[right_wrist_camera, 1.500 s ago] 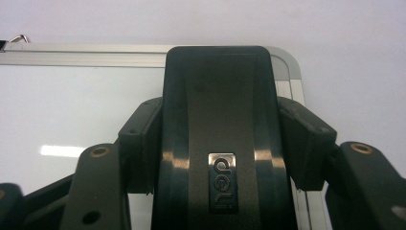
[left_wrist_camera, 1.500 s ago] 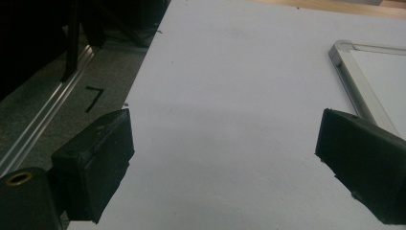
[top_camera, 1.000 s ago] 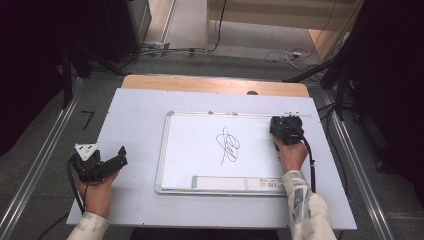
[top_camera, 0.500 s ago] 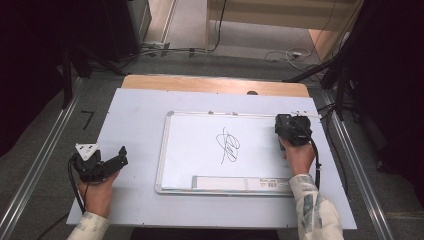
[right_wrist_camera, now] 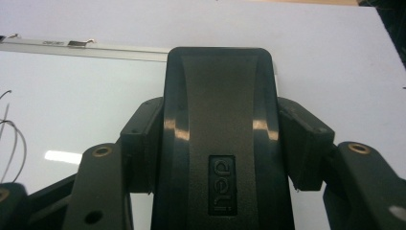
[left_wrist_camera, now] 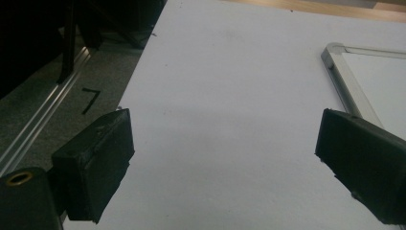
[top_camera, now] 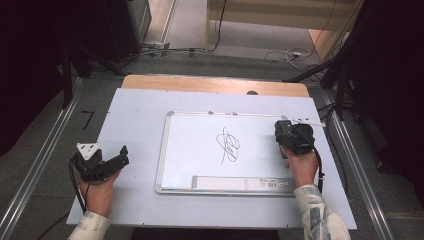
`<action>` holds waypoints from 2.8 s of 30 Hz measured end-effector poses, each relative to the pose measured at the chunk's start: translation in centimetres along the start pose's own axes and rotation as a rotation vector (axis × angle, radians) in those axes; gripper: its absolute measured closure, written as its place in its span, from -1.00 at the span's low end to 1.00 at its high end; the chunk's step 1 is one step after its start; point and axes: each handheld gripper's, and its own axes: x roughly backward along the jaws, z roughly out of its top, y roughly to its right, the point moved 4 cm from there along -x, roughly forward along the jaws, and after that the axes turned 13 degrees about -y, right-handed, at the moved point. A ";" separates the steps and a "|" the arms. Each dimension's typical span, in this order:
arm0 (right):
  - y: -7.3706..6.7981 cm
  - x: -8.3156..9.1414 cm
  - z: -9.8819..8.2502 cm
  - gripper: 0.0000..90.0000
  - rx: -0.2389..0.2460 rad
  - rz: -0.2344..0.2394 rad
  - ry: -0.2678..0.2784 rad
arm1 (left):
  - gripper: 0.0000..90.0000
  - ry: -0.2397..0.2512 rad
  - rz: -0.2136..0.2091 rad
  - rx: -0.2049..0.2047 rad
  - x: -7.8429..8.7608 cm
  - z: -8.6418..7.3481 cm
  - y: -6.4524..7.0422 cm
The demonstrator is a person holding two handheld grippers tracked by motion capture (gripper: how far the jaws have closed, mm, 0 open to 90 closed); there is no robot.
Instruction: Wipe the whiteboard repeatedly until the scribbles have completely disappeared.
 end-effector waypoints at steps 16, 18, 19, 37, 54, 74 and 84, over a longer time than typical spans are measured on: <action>-4.1 0.4 -0.2 -0.16 0.067 0.065 -0.005 | -0.86 0.001 -0.006 -0.002 0.1 -0.1 0.0; -4.7 0.3 -0.2 -0.16 0.077 0.069 -0.006 | -0.86 0.000 -0.006 -0.001 0.2 -0.1 0.0; -5.0 0.2 -0.2 -0.16 0.083 0.071 -0.009 | -0.86 0.000 -0.006 0.002 0.2 -0.1 -0.1; -10.7 -2.4 -0.7 -0.16 0.183 0.085 -0.048 | -0.85 0.000 -0.012 0.000 0.2 -0.2 0.0; -11.8 -5.0 -0.4 -0.16 0.179 0.075 -0.100 | -0.85 -0.001 -0.017 -0.001 0.2 -0.2 0.0; -11.5 -4.9 -0.5 -0.17 0.156 0.135 -0.106 | -0.85 0.000 -0.021 -0.004 0.2 -0.1 0.0; -11.3 -4.6 -0.7 -0.18 0.164 0.154 -0.102 | -0.85 0.000 -0.017 -0.004 0.2 -0.2 0.0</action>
